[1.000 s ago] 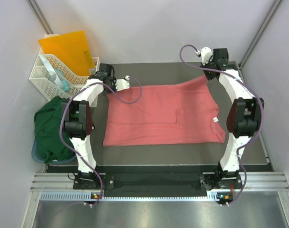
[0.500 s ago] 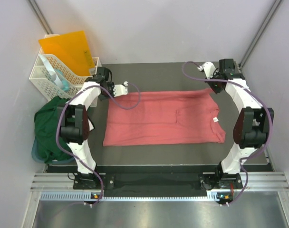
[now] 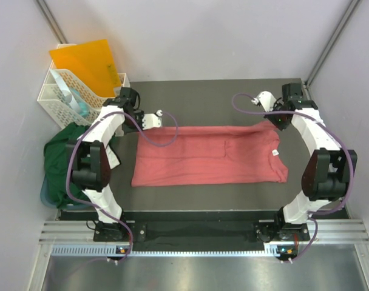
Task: Fold and stack the t-shirts
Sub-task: Fold the other side of the tshirt into a rectangle
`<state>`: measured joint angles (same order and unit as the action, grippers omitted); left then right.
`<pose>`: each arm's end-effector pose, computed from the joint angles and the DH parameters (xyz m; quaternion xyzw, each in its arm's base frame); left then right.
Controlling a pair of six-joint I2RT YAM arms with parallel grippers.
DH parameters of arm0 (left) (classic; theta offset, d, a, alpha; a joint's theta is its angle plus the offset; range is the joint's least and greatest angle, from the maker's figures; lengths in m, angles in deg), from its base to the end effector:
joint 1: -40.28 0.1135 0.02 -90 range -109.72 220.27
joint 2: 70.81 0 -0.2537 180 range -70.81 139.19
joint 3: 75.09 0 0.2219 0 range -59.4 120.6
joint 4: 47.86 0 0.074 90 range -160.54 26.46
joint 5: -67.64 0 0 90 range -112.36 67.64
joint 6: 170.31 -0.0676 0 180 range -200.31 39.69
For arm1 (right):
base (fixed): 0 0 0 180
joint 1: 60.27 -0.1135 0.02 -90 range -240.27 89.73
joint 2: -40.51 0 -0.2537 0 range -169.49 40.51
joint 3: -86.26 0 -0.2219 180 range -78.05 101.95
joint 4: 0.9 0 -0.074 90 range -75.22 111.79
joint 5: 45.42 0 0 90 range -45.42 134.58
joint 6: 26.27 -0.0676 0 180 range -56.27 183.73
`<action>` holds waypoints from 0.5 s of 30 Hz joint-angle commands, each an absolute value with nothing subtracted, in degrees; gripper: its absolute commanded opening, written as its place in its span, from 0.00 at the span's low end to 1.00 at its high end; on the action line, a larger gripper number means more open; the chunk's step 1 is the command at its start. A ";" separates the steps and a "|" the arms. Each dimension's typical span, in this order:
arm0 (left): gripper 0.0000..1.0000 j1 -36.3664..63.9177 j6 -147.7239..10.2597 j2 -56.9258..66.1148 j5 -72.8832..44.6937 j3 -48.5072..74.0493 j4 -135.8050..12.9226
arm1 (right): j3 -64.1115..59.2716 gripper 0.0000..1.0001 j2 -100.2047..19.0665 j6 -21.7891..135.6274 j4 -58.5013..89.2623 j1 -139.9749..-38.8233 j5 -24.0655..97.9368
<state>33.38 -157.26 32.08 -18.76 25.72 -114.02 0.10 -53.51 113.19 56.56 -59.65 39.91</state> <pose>0.3477 -0.0464 0.2214 0.6602 0.7263 0.0830 0.1722 0.3354 0.0019 0.2465 -0.4071 0.8691 -0.0824 0.2688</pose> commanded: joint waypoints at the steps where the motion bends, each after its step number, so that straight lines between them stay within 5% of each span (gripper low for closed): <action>1: 0.00 34.21 -160.03 29.03 -18.49 24.10 -122.77 | -1.32 0.00 -49.14 118.83 60.65 -58.60 40.36; 15: 0.00 34.21 -162.05 25.78 -17.70 19.62 -129.55 | -6.51 0.00 -43.16 126.66 68.13 -58.60 41.41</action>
<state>33.38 -160.38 28.80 -17.16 20.48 -125.28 -5.39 -46.82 122.54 65.48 -59.65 39.78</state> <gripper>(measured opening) 0.010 0.005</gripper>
